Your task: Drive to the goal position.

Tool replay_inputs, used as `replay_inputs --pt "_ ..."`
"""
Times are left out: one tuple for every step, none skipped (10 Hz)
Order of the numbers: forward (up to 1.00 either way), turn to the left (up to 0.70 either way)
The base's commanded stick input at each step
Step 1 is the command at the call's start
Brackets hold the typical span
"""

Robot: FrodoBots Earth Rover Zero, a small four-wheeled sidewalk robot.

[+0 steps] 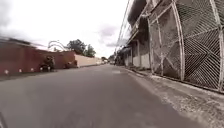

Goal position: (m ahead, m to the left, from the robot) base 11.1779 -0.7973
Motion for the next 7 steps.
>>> replay_inputs --pt "0.70 0.00" --pt "0.70 0.00" --pt "0.70 0.00" --pt "0.70 0.00" --pt "0.70 0.00" --pt "0.70 0.00" --pt "0.70 0.00"
